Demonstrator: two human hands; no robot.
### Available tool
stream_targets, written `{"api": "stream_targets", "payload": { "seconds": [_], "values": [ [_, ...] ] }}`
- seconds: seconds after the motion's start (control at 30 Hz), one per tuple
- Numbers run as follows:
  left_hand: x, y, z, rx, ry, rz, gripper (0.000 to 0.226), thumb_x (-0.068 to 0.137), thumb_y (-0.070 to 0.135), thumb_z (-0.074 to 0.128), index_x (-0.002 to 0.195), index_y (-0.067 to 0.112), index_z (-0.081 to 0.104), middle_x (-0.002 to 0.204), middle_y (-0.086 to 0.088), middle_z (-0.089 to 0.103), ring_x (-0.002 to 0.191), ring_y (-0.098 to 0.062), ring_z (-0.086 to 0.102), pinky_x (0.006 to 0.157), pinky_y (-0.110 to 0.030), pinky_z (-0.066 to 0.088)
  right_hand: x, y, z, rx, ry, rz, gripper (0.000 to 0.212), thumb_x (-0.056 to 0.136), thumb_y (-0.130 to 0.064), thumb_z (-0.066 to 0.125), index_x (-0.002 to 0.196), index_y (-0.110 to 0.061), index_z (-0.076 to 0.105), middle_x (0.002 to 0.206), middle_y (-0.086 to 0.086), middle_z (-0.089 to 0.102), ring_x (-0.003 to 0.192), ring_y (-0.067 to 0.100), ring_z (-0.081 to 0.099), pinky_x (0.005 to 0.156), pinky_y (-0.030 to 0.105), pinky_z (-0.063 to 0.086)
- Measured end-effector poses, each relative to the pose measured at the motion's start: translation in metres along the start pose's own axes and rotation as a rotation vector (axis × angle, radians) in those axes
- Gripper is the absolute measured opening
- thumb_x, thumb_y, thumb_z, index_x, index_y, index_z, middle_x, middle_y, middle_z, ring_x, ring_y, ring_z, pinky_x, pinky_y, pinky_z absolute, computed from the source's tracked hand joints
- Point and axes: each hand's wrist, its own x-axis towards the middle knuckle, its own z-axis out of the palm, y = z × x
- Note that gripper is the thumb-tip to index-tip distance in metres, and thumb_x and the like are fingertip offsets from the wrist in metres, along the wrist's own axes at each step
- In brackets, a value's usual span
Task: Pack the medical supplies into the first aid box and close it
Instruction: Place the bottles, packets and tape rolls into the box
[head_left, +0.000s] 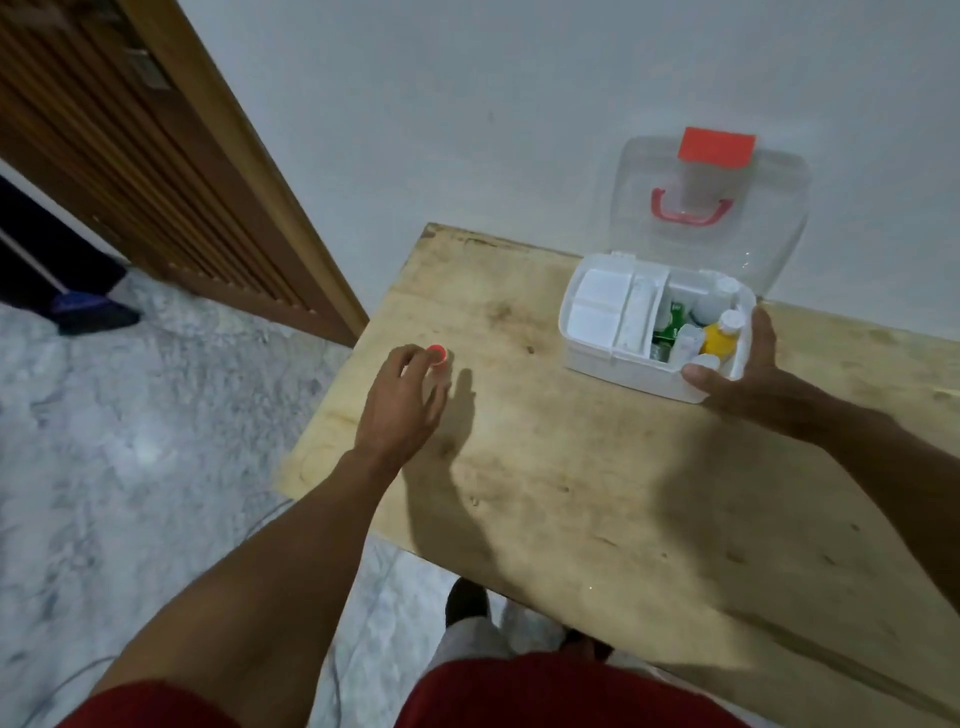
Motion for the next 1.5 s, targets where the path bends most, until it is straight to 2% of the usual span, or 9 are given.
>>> {"api": "stream_targets", "payload": {
  "seconds": [0.23,0.4,0.53,0.7,0.8,0.9,1.03,1.27,1.5],
  "values": [
    [0.006,-0.065,-0.002,-0.021,-0.129,0.006,0.066,0.085,0.032,0.073,0.141,0.006,0.049,0.15,-0.023,0.036,0.134,-0.036,0.044,0.101,-0.041,0.046,0.004,0.005,-0.002,-0.092,0.068,0.053,0.134,0.048,-0.08,0.073,0.149,-0.041,-0.005,0.16,-0.012,0.008,0.144,0.023,0.028,0.106,0.058,0.041],
    [0.019,-0.071,0.025,-0.029,-0.18,0.141,0.083,0.086,0.042,0.069,0.144,-0.008,0.037,0.147,-0.031,0.037,0.138,-0.048,0.034,0.106,-0.059,0.041,-0.007,-0.011,0.005,-0.105,0.099,0.103,0.109,0.069,-0.058,0.077,0.144,-0.053,-0.001,0.157,-0.01,0.008,0.13,0.032,0.044,0.068,0.037,0.054],
    [0.036,-0.07,0.046,-0.075,-0.206,0.149,0.074,0.096,0.043,0.055,0.152,0.004,0.025,0.155,-0.021,0.027,0.148,-0.037,0.019,0.112,-0.044,0.038,-0.013,-0.024,0.007,-0.072,0.097,0.147,0.11,0.067,-0.057,0.074,0.148,-0.047,0.0,0.151,-0.015,0.011,0.102,0.036,0.059,0.061,0.034,0.05],
    [0.06,-0.06,0.06,-0.234,-0.118,0.101,0.024,0.096,0.029,0.062,0.106,0.008,0.055,0.107,0.007,0.037,0.09,-0.006,0.047,0.073,-0.021,0.046,-0.015,-0.026,0.004,-0.076,0.069,0.203,0.121,0.06,-0.07,0.075,0.148,-0.048,-0.004,0.152,-0.015,0.018,0.103,0.027,0.058,0.061,0.031,0.049],
    [0.072,-0.047,0.067,-0.361,-0.02,0.059,0.061,0.083,0.037,0.075,0.097,-0.018,0.052,0.097,-0.013,0.041,0.079,-0.005,0.047,0.069,-0.012,0.042,-0.013,-0.026,0.001,-0.124,0.05,0.219,0.135,0.046,-0.081,0.073,0.15,-0.044,-0.006,0.157,-0.013,0.014,0.133,0.031,0.043,0.073,0.029,0.049],
    [0.085,-0.012,0.05,-0.275,-0.139,-0.003,0.042,0.089,0.015,0.071,0.12,-0.009,0.055,0.098,-0.015,0.056,0.077,-0.009,0.053,0.066,-0.005,0.042,-0.013,-0.023,-0.001,-0.17,0.022,0.264,0.142,0.039,-0.092,0.064,0.147,-0.048,-0.017,0.161,-0.008,0.014,0.136,0.031,0.041,0.097,0.047,0.046],
    [0.105,0.025,0.033,-0.321,-0.053,0.077,0.047,0.091,0.016,0.069,0.133,0.002,0.055,0.12,-0.017,0.054,0.101,-0.021,0.057,0.085,-0.016,0.037,-0.014,-0.024,0.0,-0.155,-0.023,0.256,0.139,0.046,-0.092,0.06,0.141,-0.048,-0.031,0.163,-0.004,0.012,0.134,0.035,0.044,0.093,0.041,0.043],
    [0.124,0.11,0.024,-0.391,-0.026,0.063,0.039,0.09,0.02,0.071,0.128,0.015,0.062,0.113,-0.009,0.054,0.09,-0.012,0.051,0.083,-0.014,0.039,-0.018,-0.021,0.004,-0.031,-0.008,0.139,0.111,0.091,-0.032,0.067,0.148,-0.032,-0.029,0.16,-0.009,-0.003,0.134,0.011,0.025,0.102,0.026,0.03],
    [0.116,0.156,0.043,-0.274,-0.127,0.054,0.038,0.09,0.024,0.07,0.127,0.023,0.063,0.124,0.001,0.066,0.095,-0.024,0.066,0.088,-0.028,0.043,-0.015,-0.011,0.008,-0.002,-0.019,0.121,0.129,0.058,-0.075,0.063,0.141,-0.046,-0.031,0.163,-0.01,-0.002,0.147,0.024,0.025,0.118,0.048,0.026]
  ]
}}
